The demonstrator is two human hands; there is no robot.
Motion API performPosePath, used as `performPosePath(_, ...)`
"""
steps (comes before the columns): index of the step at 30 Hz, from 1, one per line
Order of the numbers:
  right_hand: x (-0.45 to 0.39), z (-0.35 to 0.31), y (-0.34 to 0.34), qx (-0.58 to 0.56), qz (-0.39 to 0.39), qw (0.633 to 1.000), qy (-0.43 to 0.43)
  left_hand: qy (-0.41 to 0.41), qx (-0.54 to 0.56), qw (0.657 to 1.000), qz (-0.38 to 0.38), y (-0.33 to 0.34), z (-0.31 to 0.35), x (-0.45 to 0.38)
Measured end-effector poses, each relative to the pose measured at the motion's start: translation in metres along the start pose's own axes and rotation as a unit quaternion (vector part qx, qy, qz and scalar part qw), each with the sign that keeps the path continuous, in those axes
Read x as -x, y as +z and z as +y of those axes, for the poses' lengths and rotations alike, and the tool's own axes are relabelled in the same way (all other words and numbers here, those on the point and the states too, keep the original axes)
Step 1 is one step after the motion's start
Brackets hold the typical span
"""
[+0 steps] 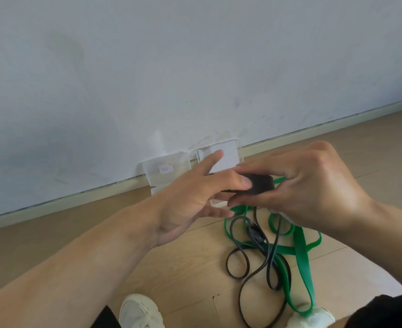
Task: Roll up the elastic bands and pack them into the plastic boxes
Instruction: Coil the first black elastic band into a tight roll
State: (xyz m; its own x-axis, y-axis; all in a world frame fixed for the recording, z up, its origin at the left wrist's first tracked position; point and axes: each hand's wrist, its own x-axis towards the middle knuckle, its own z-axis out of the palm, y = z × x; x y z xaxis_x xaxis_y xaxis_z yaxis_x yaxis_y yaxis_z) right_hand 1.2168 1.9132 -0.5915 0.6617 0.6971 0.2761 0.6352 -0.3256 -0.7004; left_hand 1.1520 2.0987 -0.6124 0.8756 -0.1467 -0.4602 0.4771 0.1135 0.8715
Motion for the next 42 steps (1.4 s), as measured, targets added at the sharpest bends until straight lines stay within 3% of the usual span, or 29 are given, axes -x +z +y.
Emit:
performPosePath(4, 0.001, 0.002, 0.019, 0.099, 0.039, 0.991, -0.079, 0.016, -0.106, 0.982, 0.158, 0.012, -0.009, 0.003)
performPosePath(6, 0.003, -0.001, 0.025, 0.085, 0.049, 0.993, -0.067, 0.021, -0.102, 0.979, 0.175, 0.012, -0.013, 0.002)
performPosePath(10, 0.001, -0.008, 0.012, -0.027, 0.025, 0.999, -0.026, 0.038, -0.003, 0.998, 0.047, 0.0, -0.01, 0.001)
performPosePath(14, -0.002, -0.01, 0.0, -0.117, -0.001, 0.993, -0.006, 0.071, 0.078, 0.993, -0.045, -0.006, -0.008, 0.002)
performPosePath(18, -0.005, -0.018, 0.004, -0.105, -0.001, 0.994, -0.041, 0.056, 0.143, 0.986, -0.064, -0.008, -0.009, 0.002)
performPosePath(21, -0.004, -0.015, 0.0, -0.058, 0.008, 0.998, -0.006, -0.002, 0.123, 0.989, -0.076, -0.01, -0.004, 0.004)
performPosePath(23, -0.004, -0.008, -0.001, 0.014, -0.005, 1.0, 0.006, -0.017, 0.067, 0.997, -0.037, -0.007, -0.004, 0.004)
performPosePath(27, 0.001, -0.006, 0.011, 0.128, 0.007, 0.987, -0.097, -0.01, -0.078, 0.993, 0.086, 0.01, -0.01, 0.007)
performPosePath(32, 0.0, -0.011, 0.008, 0.042, 0.02, 0.997, -0.062, 0.074, 0.061, 0.994, -0.043, 0.012, -0.013, 0.006)
performPosePath(37, -0.002, -0.011, -0.004, -0.067, 0.028, 0.997, 0.008, 0.085, 0.247, 0.964, -0.054, 0.002, -0.006, 0.007)
performPosePath(40, -0.002, -0.015, -0.002, -0.054, 0.037, 0.998, 0.006, 0.085, 0.264, 0.949, -0.149, -0.004, -0.005, 0.007)
performPosePath(42, -0.002, -0.018, -0.003, -0.044, 0.033, 0.998, 0.001, 0.052, 0.243, 0.954, -0.169, -0.004, -0.005, 0.009)
